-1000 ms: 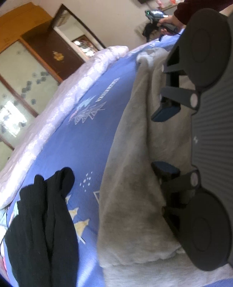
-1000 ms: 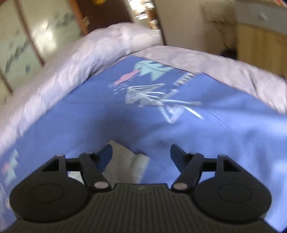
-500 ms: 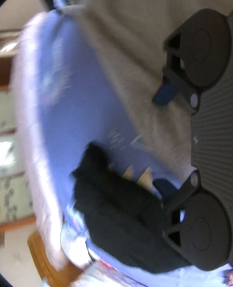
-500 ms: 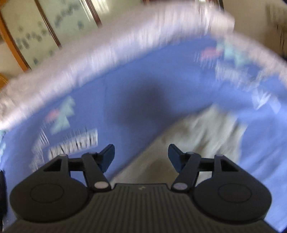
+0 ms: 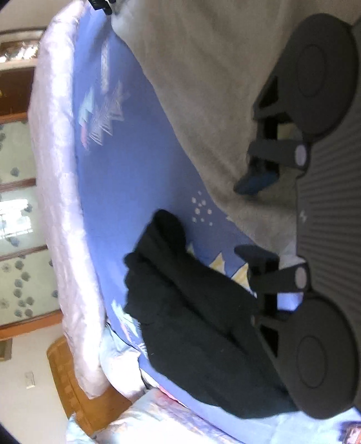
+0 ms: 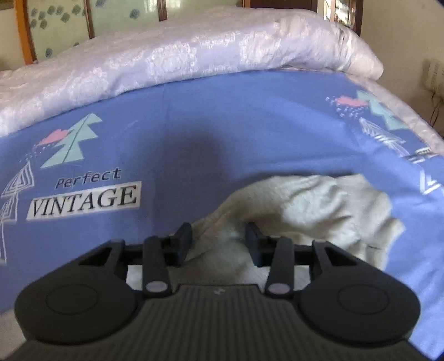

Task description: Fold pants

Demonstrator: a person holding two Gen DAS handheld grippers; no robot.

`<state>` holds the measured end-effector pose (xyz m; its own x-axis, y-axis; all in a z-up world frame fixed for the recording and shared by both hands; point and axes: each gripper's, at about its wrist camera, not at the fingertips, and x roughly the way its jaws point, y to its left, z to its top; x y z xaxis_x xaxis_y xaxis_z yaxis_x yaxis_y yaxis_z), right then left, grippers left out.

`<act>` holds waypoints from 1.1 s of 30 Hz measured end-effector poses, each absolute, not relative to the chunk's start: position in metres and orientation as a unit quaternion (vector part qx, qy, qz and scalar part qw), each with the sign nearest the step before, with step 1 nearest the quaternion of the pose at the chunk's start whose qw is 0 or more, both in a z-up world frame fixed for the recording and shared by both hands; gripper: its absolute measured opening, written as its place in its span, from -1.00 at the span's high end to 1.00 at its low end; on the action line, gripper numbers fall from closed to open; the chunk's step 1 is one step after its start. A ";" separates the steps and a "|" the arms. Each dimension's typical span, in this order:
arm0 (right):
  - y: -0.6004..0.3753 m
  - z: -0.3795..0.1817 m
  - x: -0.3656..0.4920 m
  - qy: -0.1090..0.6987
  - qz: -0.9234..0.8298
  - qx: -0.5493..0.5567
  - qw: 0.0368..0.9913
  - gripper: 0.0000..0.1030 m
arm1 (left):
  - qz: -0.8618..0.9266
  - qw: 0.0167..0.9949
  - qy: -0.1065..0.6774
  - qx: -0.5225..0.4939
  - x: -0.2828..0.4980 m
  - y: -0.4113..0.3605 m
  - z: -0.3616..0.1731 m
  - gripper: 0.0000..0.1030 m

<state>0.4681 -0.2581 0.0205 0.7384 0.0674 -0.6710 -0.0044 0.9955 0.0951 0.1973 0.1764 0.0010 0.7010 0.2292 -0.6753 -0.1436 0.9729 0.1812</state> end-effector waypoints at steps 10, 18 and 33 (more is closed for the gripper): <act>-0.460 0.129 0.267 0.261 -0.014 0.135 0.956 0.11 | 0.102 0.922 0.365 -0.079 0.056 0.202 0.069 -0.33; -0.524 0.099 0.156 0.315 -0.089 0.134 0.935 0.07 | 0.096 0.867 0.432 -0.231 -0.004 0.204 0.044 -0.68; -0.569 0.024 0.167 0.328 -0.096 0.402 0.850 0.04 | 0.108 0.800 0.411 -0.423 -0.070 0.228 0.034 -0.83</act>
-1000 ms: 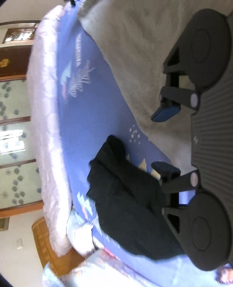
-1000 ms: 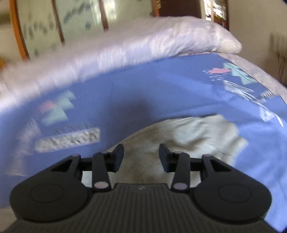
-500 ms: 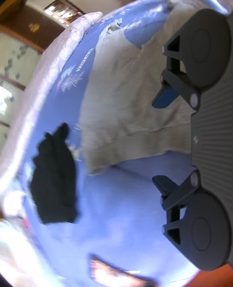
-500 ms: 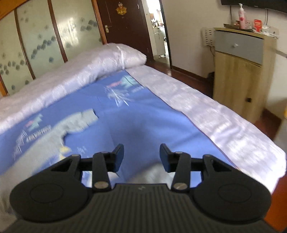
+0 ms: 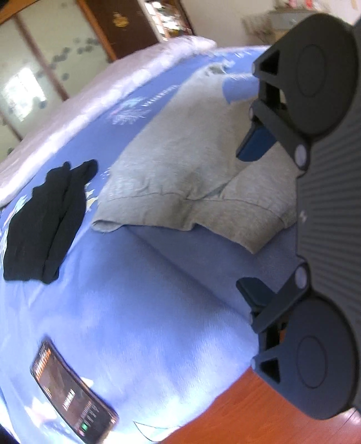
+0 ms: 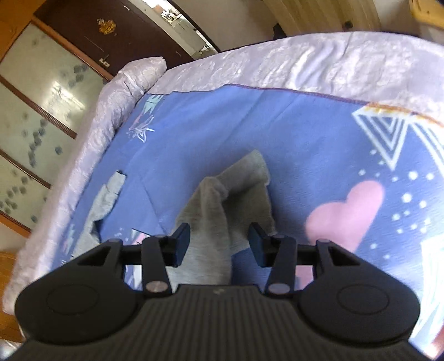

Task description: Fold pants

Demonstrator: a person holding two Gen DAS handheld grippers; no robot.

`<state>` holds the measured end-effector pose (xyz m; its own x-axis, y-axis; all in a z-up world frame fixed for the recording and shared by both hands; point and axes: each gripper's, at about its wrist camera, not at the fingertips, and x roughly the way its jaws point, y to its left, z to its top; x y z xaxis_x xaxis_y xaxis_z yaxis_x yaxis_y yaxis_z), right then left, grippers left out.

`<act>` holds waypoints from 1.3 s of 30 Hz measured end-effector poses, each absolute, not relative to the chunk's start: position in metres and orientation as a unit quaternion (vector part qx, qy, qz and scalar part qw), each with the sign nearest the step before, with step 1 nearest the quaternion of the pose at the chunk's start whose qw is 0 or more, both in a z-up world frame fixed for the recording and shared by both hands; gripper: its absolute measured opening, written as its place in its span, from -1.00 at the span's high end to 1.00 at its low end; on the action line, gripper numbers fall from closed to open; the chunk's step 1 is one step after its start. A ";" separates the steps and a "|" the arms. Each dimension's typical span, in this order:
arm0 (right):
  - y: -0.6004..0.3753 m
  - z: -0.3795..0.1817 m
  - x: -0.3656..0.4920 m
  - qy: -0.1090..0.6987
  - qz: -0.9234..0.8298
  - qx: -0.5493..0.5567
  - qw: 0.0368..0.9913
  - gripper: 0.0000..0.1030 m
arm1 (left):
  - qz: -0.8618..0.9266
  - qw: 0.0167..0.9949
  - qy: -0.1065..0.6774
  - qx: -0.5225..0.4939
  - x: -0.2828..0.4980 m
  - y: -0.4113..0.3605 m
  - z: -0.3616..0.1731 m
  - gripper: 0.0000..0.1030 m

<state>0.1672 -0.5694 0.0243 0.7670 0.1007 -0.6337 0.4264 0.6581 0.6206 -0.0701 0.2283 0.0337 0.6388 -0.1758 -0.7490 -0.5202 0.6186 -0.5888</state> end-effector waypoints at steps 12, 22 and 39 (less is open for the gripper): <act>-0.568 0.022 0.192 0.342 -0.100 0.356 0.864 0.88 | 0.067 0.751 0.456 -0.474 -0.041 0.189 -0.018 -0.22; -0.587 0.161 0.154 0.075 0.012 0.423 0.903 0.89 | 0.032 0.780 0.391 -0.488 -0.048 0.193 0.029 0.85; -0.669 -0.027 0.060 0.228 -0.140 0.533 0.803 0.70 | 0.049 0.756 0.450 -0.472 -0.061 0.194 -0.003 0.81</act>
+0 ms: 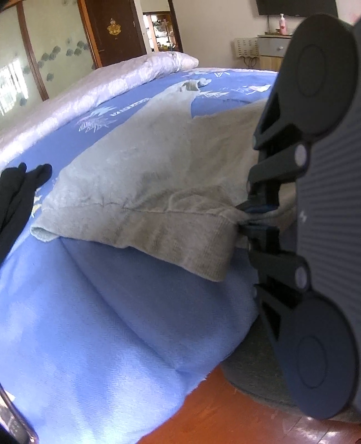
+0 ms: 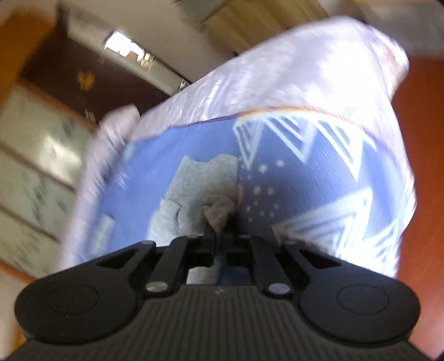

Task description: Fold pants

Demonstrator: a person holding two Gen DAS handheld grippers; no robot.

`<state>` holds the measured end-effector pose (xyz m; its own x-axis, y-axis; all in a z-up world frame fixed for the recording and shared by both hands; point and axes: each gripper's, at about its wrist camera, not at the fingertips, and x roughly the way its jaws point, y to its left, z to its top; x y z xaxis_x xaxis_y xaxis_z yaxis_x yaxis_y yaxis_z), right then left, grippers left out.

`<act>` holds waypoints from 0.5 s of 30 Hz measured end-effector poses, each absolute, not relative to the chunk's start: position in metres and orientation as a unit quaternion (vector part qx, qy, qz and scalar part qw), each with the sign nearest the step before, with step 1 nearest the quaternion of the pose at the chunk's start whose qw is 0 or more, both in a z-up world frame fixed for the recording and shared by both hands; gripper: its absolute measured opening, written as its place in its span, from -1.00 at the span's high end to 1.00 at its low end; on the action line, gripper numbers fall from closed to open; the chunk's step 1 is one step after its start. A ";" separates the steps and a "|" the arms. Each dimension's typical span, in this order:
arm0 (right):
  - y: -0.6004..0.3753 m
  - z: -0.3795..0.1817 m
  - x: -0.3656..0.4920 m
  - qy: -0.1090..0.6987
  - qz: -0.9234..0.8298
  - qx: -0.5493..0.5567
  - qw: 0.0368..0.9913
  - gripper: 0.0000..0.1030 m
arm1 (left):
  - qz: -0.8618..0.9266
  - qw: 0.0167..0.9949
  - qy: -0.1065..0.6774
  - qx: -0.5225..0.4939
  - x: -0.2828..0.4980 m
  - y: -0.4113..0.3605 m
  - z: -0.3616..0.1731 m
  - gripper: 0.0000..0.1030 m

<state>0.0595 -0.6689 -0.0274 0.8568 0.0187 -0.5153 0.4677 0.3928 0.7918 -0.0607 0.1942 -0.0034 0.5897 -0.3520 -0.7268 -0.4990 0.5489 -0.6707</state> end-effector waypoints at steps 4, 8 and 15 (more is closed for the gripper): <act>-0.664 -0.024 0.054 0.220 -0.128 0.537 0.805 0.36 | 0.051 0.756 0.450 -0.473 -0.064 0.193 -0.008 0.77; -0.638 -0.011 0.054 0.223 -0.107 0.522 0.816 0.02 | 0.052 0.753 0.452 -0.475 -0.059 0.191 -0.010 0.64; -0.611 -0.004 0.075 0.264 -0.133 0.457 0.839 0.89 | 0.043 0.750 0.437 -0.495 -0.059 0.197 -0.007 0.83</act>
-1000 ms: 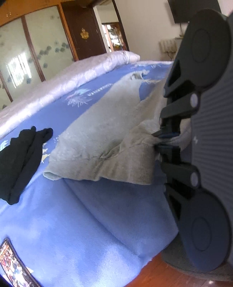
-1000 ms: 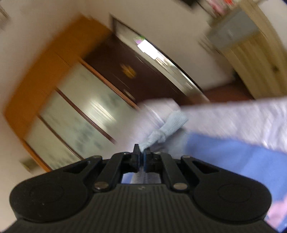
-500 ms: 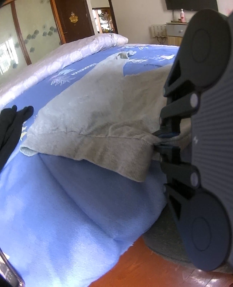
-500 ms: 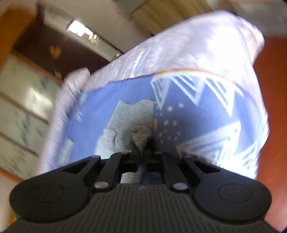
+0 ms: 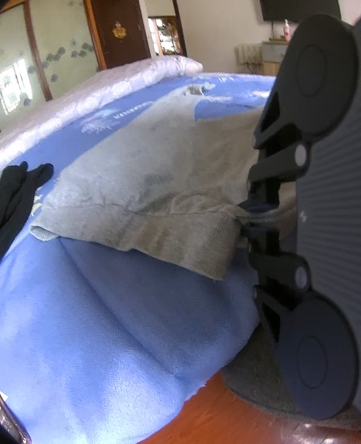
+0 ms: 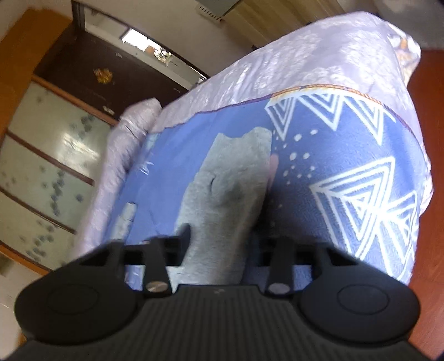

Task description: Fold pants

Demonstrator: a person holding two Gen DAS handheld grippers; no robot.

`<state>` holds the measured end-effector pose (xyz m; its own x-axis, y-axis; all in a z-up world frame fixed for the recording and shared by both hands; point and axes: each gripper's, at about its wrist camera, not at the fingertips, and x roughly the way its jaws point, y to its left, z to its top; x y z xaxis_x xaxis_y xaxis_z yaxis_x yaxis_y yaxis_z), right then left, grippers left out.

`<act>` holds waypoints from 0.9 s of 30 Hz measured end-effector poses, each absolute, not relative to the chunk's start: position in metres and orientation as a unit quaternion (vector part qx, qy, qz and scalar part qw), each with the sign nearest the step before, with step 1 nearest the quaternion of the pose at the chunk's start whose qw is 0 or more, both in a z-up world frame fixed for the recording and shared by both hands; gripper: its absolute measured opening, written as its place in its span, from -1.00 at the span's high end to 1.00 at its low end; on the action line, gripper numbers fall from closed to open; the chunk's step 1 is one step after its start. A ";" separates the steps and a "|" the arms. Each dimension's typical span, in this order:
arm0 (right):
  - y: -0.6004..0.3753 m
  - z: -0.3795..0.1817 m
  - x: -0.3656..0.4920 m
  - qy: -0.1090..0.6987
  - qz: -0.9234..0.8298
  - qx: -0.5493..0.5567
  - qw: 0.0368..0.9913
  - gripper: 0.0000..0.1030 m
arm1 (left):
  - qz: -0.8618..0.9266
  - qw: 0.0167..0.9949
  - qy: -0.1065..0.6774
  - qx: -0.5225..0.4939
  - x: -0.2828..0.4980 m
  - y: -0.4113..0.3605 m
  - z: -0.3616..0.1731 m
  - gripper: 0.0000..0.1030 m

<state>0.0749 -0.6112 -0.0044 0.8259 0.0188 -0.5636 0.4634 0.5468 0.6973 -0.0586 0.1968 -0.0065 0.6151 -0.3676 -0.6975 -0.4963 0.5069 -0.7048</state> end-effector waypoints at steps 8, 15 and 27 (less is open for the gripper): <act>-0.595 0.051 0.110 0.173 -0.085 0.467 0.863 0.91 | 0.020 0.738 0.343 -0.580 -0.047 0.230 0.026 0.84; -0.545 0.103 0.220 0.150 -0.040 0.428 0.890 0.91 | 0.029 0.737 0.275 -0.616 0.011 0.266 0.036 0.84; -0.387 0.077 0.507 0.261 -0.019 0.279 0.924 0.22 | 0.134 0.711 0.261 -0.639 0.150 0.321 -0.024 0.19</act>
